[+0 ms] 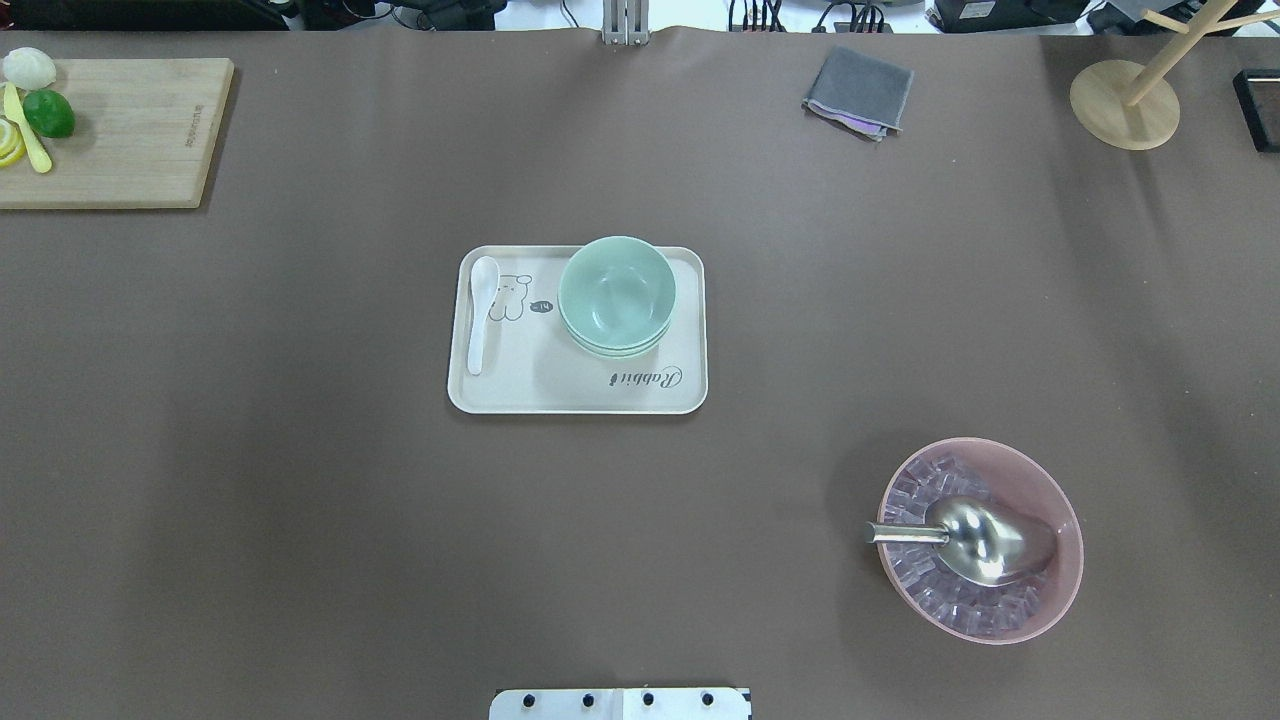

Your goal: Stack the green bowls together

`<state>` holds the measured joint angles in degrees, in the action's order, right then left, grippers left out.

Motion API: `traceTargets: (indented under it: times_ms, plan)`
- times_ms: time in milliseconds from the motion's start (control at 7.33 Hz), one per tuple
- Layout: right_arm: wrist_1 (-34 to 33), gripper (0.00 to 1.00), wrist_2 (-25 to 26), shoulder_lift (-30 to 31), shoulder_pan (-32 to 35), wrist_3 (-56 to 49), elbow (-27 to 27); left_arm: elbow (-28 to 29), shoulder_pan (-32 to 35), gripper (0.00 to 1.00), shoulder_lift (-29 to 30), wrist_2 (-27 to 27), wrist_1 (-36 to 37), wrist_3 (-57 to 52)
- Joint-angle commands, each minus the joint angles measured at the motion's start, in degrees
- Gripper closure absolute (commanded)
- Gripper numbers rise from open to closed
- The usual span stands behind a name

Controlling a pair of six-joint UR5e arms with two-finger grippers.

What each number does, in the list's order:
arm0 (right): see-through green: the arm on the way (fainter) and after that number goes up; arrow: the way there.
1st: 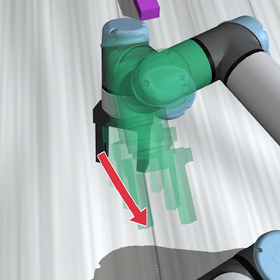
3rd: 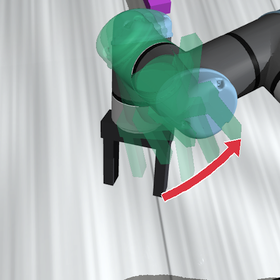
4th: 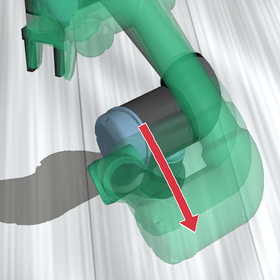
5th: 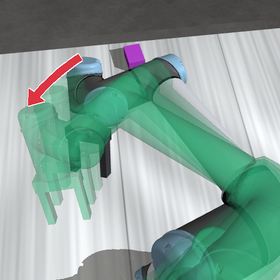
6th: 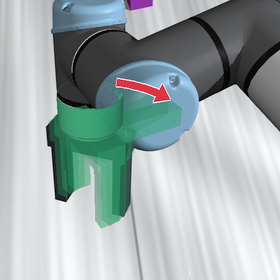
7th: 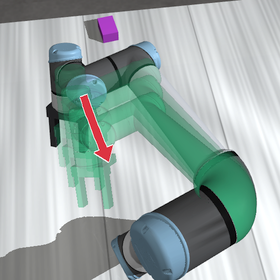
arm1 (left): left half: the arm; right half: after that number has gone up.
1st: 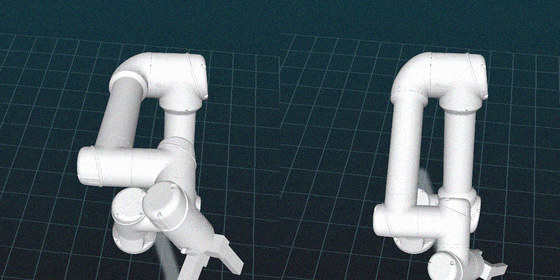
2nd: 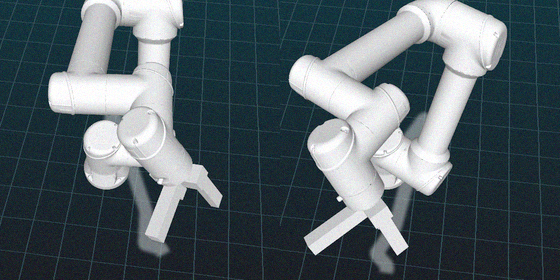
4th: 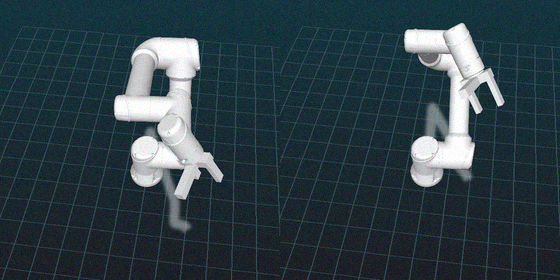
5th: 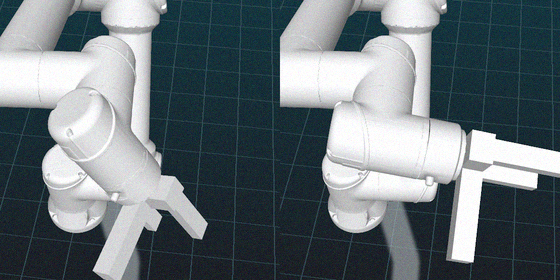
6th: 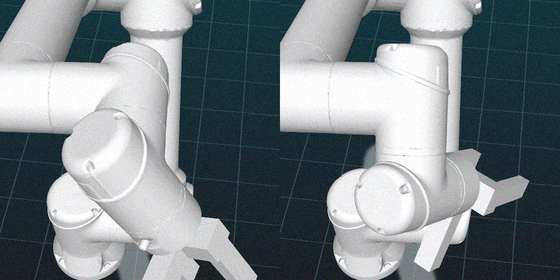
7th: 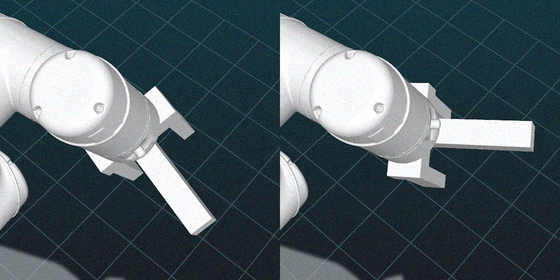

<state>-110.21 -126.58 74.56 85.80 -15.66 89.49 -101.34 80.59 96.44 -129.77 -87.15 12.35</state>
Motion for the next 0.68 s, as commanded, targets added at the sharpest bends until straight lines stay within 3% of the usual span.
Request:
traceTargets:
  times_ms: [0, 273, 545]
  plan:
    - [0.6, 0.00, -0.4, 3.0, 7.0, -4.6, -1.6, 0.7, 0.8, 0.02, -0.3, -0.1, 0.2, 0.0]
    - [0.7, 0.00, -3.5, 6.9, 10.0, -4.2, -0.6, 2.0, 2.9, 0.02, -1.9, -4.0, 0.0, 0.0]
    - [1.0, 0.00, -3.2, 9.2, 10.0, -4.1, -0.7, 1.9, 3.6, 0.02, -2.0, -4.2, 0.1, 0.0]
